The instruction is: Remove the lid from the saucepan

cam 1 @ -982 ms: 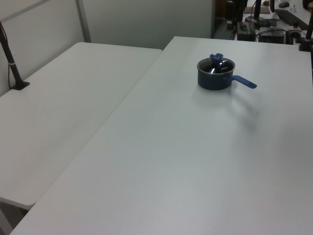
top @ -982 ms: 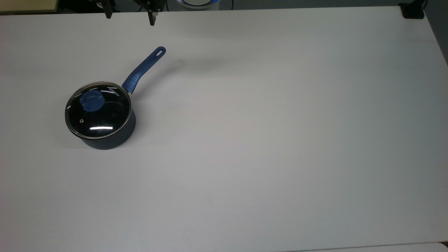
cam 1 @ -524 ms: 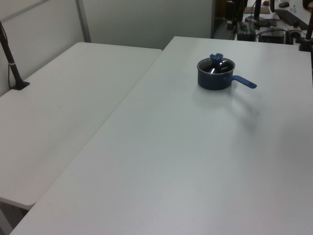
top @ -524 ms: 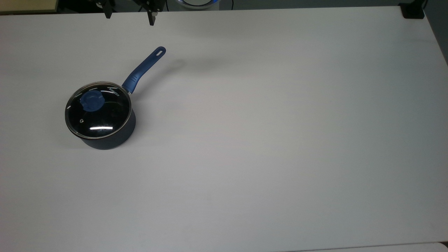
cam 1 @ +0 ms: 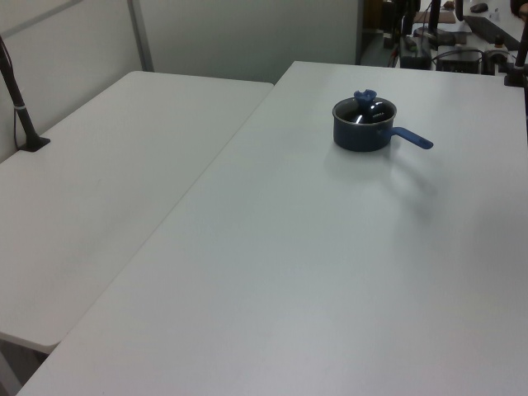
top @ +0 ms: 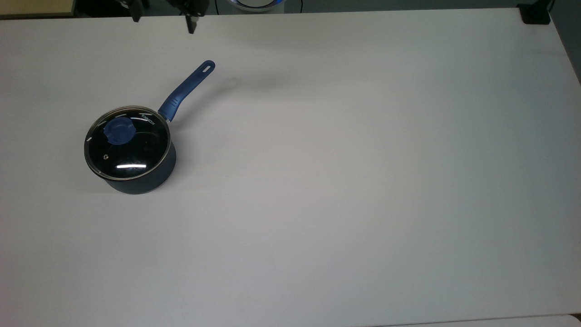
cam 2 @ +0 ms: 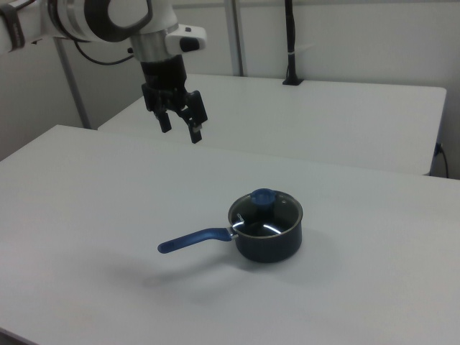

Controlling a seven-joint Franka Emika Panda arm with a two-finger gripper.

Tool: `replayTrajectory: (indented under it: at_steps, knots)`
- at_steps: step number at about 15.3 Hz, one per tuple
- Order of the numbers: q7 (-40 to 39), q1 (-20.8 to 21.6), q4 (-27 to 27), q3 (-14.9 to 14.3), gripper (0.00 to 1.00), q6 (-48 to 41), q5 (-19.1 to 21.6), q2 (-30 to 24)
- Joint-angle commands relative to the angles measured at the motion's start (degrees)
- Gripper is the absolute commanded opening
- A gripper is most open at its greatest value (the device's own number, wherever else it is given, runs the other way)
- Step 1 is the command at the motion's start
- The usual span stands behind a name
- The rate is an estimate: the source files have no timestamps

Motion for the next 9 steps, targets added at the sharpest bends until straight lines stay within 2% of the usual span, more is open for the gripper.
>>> replayTrajectory:
  at_steps: [1,7,9]
  knots:
    - [0.6,-5.5,0.5,-0.4,1.00,1.9,2.9,-0.3]
    - [0.8,-8.8,0.3,-0.4,1.00,2.3,3.3,2.0]
    - [0.8,-11.0,0.1,-0.4,1.00,6.2,7.0,3.3]
